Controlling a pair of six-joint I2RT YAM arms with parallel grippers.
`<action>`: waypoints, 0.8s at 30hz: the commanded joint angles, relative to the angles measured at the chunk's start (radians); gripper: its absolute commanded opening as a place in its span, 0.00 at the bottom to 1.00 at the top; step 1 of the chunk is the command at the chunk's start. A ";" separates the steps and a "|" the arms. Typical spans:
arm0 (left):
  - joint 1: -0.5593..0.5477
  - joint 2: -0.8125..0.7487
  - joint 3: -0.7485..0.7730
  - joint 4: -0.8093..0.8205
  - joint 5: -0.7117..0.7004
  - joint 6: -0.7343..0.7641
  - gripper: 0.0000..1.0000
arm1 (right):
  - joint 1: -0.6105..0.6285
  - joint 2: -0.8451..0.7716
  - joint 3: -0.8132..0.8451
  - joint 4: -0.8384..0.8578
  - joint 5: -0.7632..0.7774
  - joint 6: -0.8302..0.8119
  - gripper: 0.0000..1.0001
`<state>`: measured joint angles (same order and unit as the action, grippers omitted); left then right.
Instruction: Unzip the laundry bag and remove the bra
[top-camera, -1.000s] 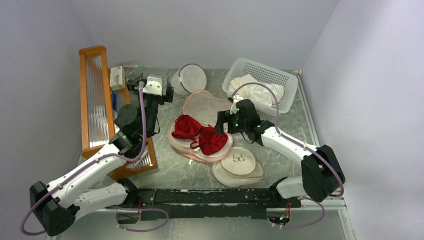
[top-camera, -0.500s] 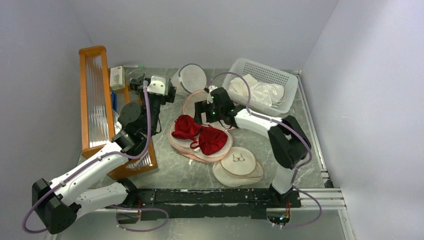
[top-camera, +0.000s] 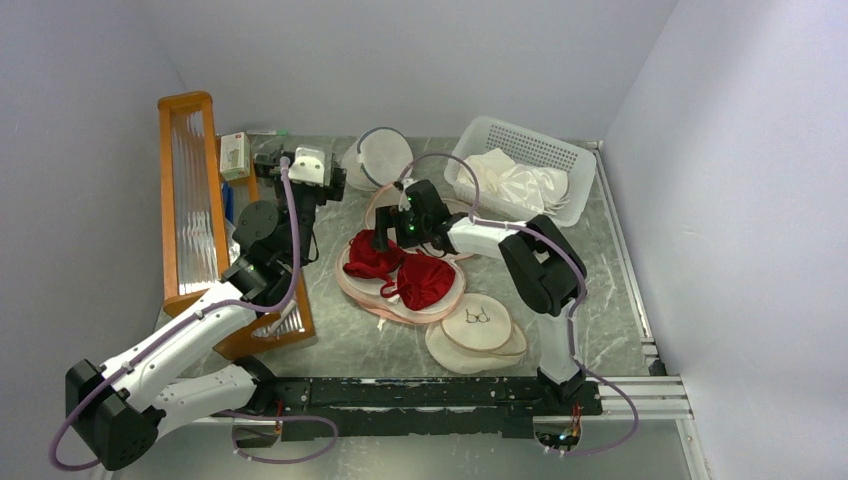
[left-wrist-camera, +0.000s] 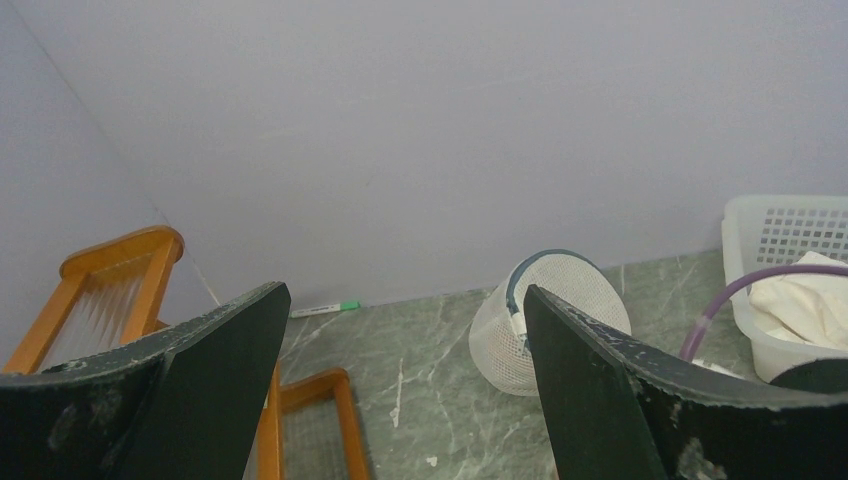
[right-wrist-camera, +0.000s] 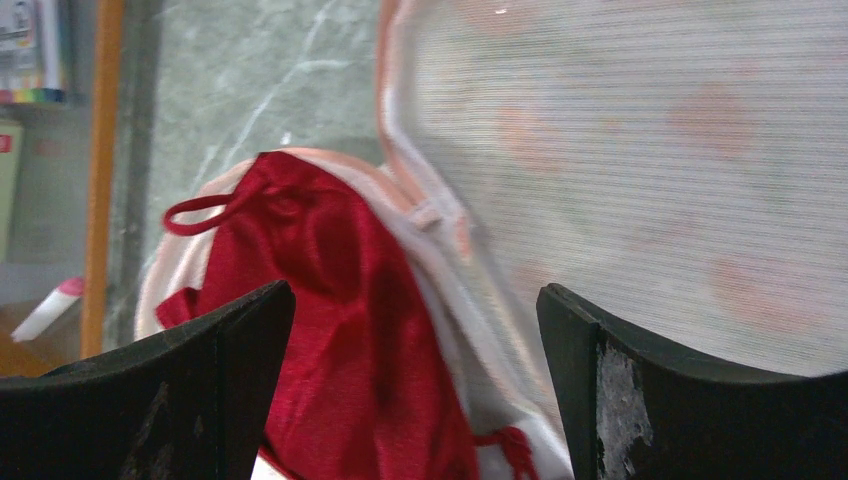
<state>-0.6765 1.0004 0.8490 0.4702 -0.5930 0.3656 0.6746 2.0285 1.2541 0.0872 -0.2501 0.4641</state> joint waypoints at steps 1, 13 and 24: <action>0.019 -0.007 0.024 0.003 0.030 -0.030 0.99 | 0.048 -0.003 -0.057 0.109 -0.081 0.054 0.92; 0.031 0.004 0.032 -0.008 0.040 -0.043 0.99 | 0.076 -0.154 -0.091 0.037 -0.119 0.014 0.92; 0.035 0.010 0.036 -0.016 0.043 -0.049 0.99 | -0.038 -0.469 -0.207 -0.170 -0.029 0.001 0.93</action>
<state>-0.6548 1.0126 0.8497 0.4549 -0.5713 0.3336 0.7105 1.6527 1.1313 0.0288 -0.2966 0.4755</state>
